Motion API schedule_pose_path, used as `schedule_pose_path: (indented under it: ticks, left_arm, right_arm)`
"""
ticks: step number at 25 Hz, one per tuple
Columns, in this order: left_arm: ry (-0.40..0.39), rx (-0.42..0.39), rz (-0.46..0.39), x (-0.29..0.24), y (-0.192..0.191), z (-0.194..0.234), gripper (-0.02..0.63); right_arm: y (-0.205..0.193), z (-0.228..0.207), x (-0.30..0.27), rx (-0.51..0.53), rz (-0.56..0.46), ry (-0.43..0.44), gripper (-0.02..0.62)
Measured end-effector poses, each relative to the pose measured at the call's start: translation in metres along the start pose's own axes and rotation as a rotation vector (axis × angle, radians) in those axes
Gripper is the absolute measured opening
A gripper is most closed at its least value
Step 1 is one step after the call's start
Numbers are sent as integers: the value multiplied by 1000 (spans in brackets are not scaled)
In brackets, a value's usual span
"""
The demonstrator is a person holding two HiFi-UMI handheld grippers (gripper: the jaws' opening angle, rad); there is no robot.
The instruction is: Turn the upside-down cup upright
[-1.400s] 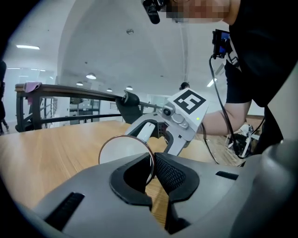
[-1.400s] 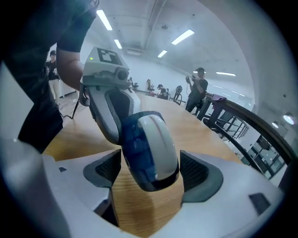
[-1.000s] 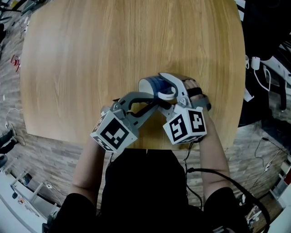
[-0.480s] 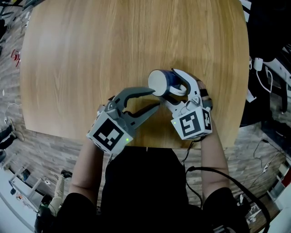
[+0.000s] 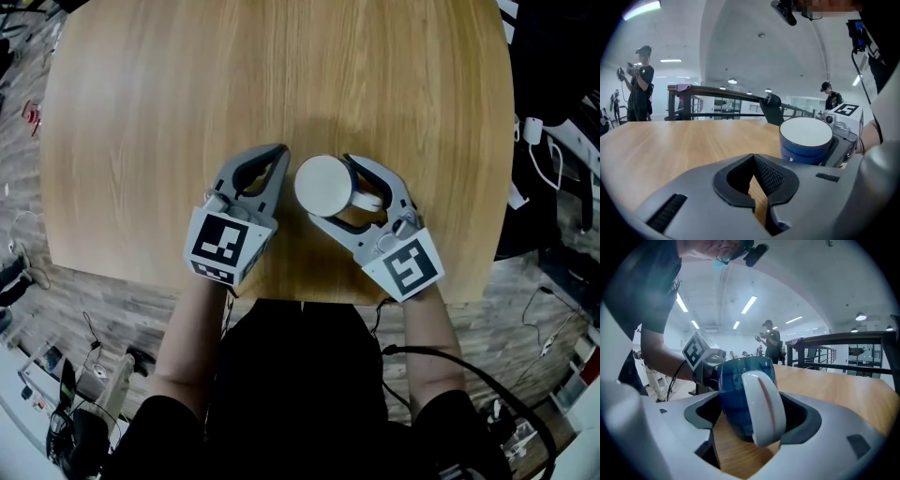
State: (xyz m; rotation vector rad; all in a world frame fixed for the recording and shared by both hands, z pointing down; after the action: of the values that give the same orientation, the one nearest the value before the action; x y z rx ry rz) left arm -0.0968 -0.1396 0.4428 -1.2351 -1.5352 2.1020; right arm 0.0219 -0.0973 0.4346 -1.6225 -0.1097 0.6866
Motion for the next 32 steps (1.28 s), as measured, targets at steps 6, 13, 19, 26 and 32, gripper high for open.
schedule_pose_path:
  ticks: [6, 13, 19, 26, 32]
  left_arm:
    - [-5, 39, -20, -11, 2, -10, 6]
    - [-3, 18, -9, -16, -2, -11, 6]
    - [11, 17, 43, -25, -10, -7, 6]
    - [22, 60, 37, -23, -9, -5, 6]
    - [59, 82, 13, -13, -6, 4, 6]
  right_arm:
    - [-2, 4, -7, -30, 0, 6, 345]
    - [-19, 2, -18, -5, 118, -2, 345]
    - [-24, -4, -24, -76, 180, 8, 345]
    - [-26, -6, -24, -157, 257, 23, 345]
    - [-25, -9, -9, -228, 293, 32, 347]
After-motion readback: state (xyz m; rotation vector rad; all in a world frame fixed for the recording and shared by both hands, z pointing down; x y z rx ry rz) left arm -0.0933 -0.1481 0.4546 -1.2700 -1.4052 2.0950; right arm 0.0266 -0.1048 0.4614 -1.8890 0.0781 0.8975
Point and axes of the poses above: the fingertips, and each gripper's own axes: x backward along the fingers, z to its left, y out of its top, the point moved 5 cm from there along x, backward along the fingers, and after that the axes turned 3 degrees about z, right-handed, at the moved point
